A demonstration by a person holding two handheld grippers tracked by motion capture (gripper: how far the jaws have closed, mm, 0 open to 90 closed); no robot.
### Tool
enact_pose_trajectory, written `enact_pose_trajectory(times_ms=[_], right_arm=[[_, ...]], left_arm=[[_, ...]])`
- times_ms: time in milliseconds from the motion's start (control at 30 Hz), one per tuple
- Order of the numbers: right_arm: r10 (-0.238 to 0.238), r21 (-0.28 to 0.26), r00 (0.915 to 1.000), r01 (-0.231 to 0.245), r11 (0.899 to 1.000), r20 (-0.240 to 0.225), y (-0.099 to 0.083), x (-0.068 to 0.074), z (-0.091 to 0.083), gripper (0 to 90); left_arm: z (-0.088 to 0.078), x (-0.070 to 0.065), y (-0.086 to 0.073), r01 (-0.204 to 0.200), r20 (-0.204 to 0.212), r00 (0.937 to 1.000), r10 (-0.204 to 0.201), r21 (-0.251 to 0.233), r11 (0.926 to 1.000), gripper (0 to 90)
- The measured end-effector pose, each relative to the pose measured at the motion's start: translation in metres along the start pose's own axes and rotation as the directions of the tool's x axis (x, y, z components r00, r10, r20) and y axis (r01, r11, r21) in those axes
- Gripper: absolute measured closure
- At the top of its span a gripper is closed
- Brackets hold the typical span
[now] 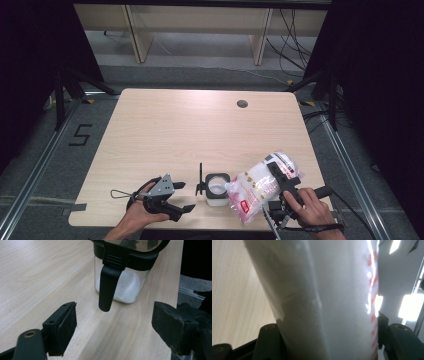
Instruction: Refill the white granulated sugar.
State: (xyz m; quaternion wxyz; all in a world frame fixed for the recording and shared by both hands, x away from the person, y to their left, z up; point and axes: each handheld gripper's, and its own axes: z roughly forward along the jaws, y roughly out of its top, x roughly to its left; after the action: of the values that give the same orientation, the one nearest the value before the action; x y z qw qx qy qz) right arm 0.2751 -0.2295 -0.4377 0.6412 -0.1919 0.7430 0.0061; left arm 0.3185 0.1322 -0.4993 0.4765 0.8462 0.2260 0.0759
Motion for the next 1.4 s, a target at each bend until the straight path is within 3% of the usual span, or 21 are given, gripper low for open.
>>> enact_pose_trajectory(times_ms=[167,200,233,267,367,400,433,467,633,833,933,967,1000,1033,1100,1200,1233,1333,1400], right_arm=[[-0.005,0.006,1.0000,0.005,1.000,-0.009,0.0010,-0.0009,-0.0006,41.4],[-0.013,0.031,0.9984,0.015,0.999,-0.055,0.0018,-0.0034,-0.0021,41.4],[-0.012,0.031,0.9989,0.014,0.999,-0.046,0.0018,-0.0027,-0.0023,41.4],[0.002,-0.011,0.9999,-0.002,1.000,0.013,0.0003,-0.0001,0.0006,41.4],[-0.002,-0.007,1.0000,0.002,1.000,-0.002,-0.0002,-0.0017,0.0002,41.5],[0.038,0.021,0.9989,-0.038,0.999,-0.028,-0.0009,-0.0005,-0.0015,41.5],[0.038,0.021,0.9989,-0.038,0.999,-0.028,-0.0009,-0.0005,-0.0015,41.5],[0.025,-0.017,0.9997,-0.025,1.000,-0.005,-0.0025,-0.0031,0.0006,41.5],[0.039,0.008,0.9991,-0.039,0.999,-0.014,-0.0029,-0.0020,-0.0010,41.6],[0.013,-0.019,0.9999,-0.013,1.000,0.010,-0.0026,-0.0031,0.0004,41.6],[0.004,-0.008,1.0000,-0.004,1.000,-0.007,-0.0020,-0.0041,-0.0002,41.7],[0.038,-0.014,0.9992,-0.038,0.999,0.014,-0.0025,-0.0007,0.0002,41.7],[0.038,-0.016,0.9992,-0.038,0.999,0.012,-0.0024,-0.0007,0.0003,41.7],[0.012,-0.027,0.9997,-0.011,1.000,0.022,-0.0021,-0.0029,0.0006,41.7],[0.009,-0.026,0.9998,-0.008,1.000,0.020,-0.0020,-0.0030,0.0004,41.7],[0.033,-0.010,0.9995,-0.033,0.999,0.002,-0.0018,-0.0010,-0.0001,41.7],[0.006,-0.020,0.9999,-0.005,1.000,0.011,-0.0016,-0.0032,0.0001,41.7],[0.039,-0.006,0.9992,-0.039,0.999,-0.001,-0.0016,-0.0006,-0.0004,41.7],[0.015,-0.014,0.9999,-0.015,1.000,0.006,-0.0015,-0.0028,-0.0003,41.7]], left_arm=[[0.0000,-0.0003,-0.0001,0.001,-0.004,1.0000,-0.001,-0.005,1.0000,19.8],[0.0000,-0.0004,0.0000,0.000,-0.008,1.0000,-0.001,-0.005,1.0000,19.7],[0.0005,-0.0015,-0.0002,0.015,-0.001,0.9999,-0.015,-0.019,0.9997,19.7],[0.0005,-0.0015,-0.0002,0.015,-0.001,0.9999,-0.015,-0.019,0.9997,19.7],[0.0006,-0.0014,-0.0002,0.015,-0.001,0.9999,-0.015,-0.019,0.9997,19.8],[0.0005,-0.0015,-0.0001,0.015,-0.001,0.9999,-0.015,-0.019,0.9997,19.7],[0.0005,-0.0014,-0.0002,0.014,-0.001,0.9999,-0.014,-0.019,0.9997,19.7],[0.0005,-0.0014,-0.0002,0.015,-0.001,0.9999,-0.015,-0.019,0.9997,19.7],[0.0005,-0.0015,-0.0002,0.014,-0.001,0.9999,-0.014,-0.019,0.9997,19.7],[0.0005,-0.0015,-0.0002,0.015,-0.001,0.9999,-0.015,-0.019,0.9997,19.7],[0.0005,-0.0015,-0.0002,0.015,-0.002,0.9999,-0.015,-0.019,0.9997,19.7],[0.0005,-0.0016,-0.0002,0.015,-0.001,0.9999,-0.015,-0.019,0.9997,19.7],[0.0005,-0.0013,-0.0002,0.014,0.003,0.9999,-0.014,-0.017,0.9997,19.8],[0.0004,-0.0011,-0.0002,0.010,-0.004,0.9999,-0.010,-0.015,0.9998,19.7],[0.0005,-0.0015,-0.0002,0.015,-0.001,0.9999,-0.015,-0.019,0.9997,19.7],[0.0005,-0.0015,-0.0003,0.015,-0.001,0.9999,-0.015,-0.020,0.9997,19.7],[0.0005,-0.0014,-0.0003,0.014,-0.001,0.9999,-0.014,-0.020,0.9997,19.7],[0.0006,-0.0016,-0.0003,0.014,-0.001,0.9999,-0.014,-0.020,0.9997,19.7],[0.0007,-0.0015,-0.0003,0.015,-0.002,0.9999,-0.015,-0.021,0.9997,19.7]])
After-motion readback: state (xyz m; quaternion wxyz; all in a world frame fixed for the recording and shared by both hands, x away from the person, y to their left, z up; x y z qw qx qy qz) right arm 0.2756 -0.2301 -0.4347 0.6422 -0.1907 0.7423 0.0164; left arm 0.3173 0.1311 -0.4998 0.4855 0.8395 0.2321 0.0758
